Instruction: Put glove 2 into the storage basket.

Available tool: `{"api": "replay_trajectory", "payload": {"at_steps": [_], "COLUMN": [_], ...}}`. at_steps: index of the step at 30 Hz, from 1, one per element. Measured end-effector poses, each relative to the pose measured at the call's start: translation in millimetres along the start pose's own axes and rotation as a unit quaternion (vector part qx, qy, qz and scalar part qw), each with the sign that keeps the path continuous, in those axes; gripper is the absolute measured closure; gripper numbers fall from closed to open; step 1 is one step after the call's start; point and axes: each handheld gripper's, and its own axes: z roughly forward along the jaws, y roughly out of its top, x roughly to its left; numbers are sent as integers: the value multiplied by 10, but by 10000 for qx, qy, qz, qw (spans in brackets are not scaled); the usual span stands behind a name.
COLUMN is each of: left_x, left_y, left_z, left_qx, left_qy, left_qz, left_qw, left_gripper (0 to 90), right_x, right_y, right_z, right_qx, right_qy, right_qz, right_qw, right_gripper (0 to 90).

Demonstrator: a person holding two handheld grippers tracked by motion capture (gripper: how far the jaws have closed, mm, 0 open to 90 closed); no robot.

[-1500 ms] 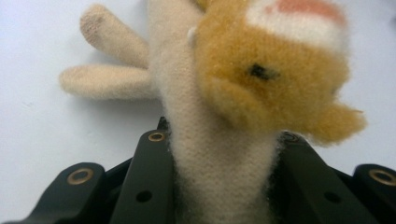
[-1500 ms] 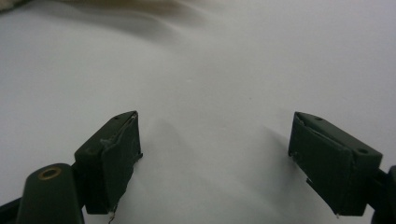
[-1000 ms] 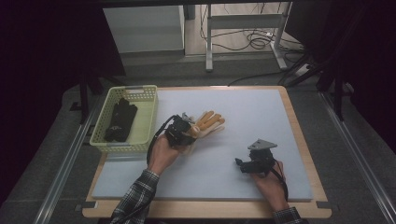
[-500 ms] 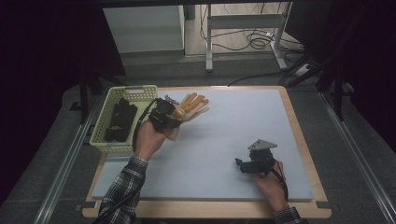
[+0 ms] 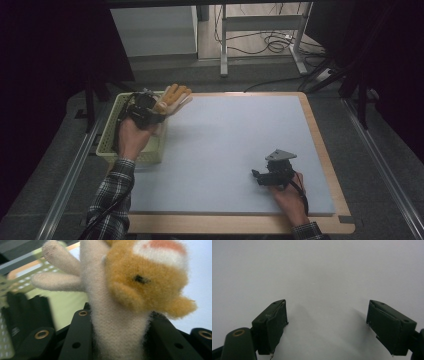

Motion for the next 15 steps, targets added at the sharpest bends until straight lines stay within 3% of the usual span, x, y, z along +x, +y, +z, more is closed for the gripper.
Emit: {"api": "replay_trajectory", "payload": {"at_steps": [8,15], "left_x": [369,582], "left_y": [-182,-341], "left_z": [13,206], "left_qx": [56,253], "left_qy": [295,449], "left_qz": [-480,-759], "left_qw": [9984,9958], "left_gripper": [696,694], "right_x": [0,2], "right_y": [0,0], "right_z": [0,0], "right_qx": [-1,-2], "right_qy": [-2,-5], "right_qz": [-4,-5], "right_qw": [10000,10000], "right_gripper": [164,164]}}
